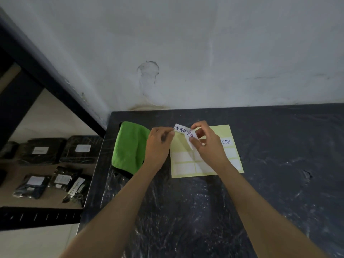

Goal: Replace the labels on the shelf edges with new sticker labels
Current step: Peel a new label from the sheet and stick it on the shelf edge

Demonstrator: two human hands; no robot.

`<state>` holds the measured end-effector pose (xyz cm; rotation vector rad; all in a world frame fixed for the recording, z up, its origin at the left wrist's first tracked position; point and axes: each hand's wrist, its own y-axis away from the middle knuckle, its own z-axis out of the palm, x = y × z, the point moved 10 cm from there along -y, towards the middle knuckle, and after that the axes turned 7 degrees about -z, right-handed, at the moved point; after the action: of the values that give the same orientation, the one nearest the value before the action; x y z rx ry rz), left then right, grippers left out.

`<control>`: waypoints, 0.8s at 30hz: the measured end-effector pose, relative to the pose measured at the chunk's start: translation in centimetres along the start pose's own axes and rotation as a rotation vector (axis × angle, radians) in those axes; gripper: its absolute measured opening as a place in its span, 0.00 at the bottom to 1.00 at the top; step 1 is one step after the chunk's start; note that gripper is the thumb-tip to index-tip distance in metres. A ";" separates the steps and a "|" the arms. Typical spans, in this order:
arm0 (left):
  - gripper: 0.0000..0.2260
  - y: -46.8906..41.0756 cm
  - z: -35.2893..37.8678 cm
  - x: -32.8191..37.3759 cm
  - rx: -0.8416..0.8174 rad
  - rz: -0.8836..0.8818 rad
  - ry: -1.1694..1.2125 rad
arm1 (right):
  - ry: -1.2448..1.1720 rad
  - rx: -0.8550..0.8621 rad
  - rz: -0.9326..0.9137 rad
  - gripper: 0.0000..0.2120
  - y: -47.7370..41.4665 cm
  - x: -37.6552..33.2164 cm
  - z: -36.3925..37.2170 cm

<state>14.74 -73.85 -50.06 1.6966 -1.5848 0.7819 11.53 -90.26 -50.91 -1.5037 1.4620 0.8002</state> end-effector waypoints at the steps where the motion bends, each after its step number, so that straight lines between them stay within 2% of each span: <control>1: 0.06 0.5 -0.8 1.2 0.010 0.045 0.037 | 0.031 0.003 -0.018 0.14 0.3 -0.8 -0.1; 4: 0.04 2.2 -2.8 4.7 -0.012 0.187 0.086 | 0.072 0.042 -0.074 0.14 1.4 -3.7 -0.3; 9: 0.02 5.8 -6.6 6.8 -0.077 0.285 0.046 | 0.079 0.102 -0.146 0.14 4.7 -9.7 0.1; 12: 0.02 9.1 -10.2 7.1 -0.058 0.346 0.034 | 0.084 0.157 -0.180 0.15 8.1 -13.8 0.8; 17: 0.02 17.2 -19.2 6.6 -0.003 0.425 0.130 | -0.174 0.355 -0.148 0.23 16.4 -21.5 3.2; 20: 0.04 22.3 -27.7 6.5 0.088 0.466 0.271 | -0.348 0.434 -0.159 0.17 20.9 -27.6 6.6; 24: 0.03 26.1 -38.6 5.9 0.121 0.404 0.492 | -0.539 0.486 -0.200 0.04 24.0 -36.5 10.6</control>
<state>-10.01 -46.92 -20.52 1.1408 -1.5559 1.3996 -14.73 -63.47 -26.14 -0.9487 0.9876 0.6070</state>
